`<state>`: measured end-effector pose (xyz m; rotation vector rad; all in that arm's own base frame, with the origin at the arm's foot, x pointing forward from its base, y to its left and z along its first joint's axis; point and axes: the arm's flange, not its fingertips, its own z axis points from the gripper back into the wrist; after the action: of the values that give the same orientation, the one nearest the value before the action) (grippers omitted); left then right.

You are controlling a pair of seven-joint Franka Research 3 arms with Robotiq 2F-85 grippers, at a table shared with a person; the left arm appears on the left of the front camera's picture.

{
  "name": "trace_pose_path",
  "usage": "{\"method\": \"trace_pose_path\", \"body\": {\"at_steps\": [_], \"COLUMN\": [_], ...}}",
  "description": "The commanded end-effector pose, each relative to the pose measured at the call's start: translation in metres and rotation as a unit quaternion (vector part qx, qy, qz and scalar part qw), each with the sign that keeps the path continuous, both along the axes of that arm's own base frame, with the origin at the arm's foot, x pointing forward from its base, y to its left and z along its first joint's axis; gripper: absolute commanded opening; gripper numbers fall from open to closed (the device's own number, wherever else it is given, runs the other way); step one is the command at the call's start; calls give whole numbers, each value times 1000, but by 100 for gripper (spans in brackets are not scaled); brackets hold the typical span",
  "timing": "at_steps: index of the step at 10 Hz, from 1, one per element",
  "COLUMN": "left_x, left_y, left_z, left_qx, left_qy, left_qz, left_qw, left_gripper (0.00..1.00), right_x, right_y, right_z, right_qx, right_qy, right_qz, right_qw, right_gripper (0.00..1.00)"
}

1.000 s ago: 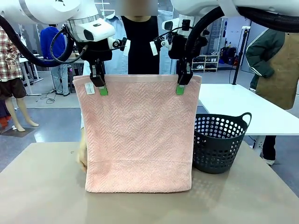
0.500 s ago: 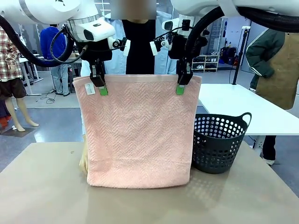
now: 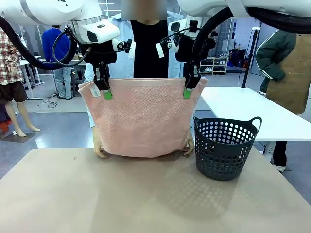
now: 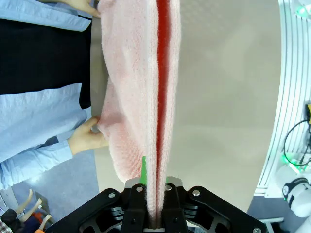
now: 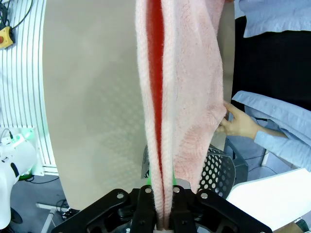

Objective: Fold the towel.
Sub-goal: Release the end of the 100 cm Hotel Towel you were holding.

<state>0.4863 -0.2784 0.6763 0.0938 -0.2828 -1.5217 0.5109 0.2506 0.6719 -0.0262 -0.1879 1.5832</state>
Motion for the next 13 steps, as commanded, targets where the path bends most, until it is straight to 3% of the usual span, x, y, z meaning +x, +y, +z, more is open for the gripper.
{"method": "trace_pose_path", "body": {"at_steps": [1,13], "left_x": [0,0], "left_y": [1,1], "left_z": [1,1], "left_qx": [0,0], "left_qy": [-1,-1], "left_qz": [0,0], "left_qw": [1000,1000], "left_gripper": [0,0], "right_x": [0,0], "right_y": [-1,-1], "right_z": [1,1], "right_qx": [-1,-1], "right_qy": [-2,-2], "right_qz": [4,4], "right_qw": [1000,1000], "right_gripper": [0,0]}}
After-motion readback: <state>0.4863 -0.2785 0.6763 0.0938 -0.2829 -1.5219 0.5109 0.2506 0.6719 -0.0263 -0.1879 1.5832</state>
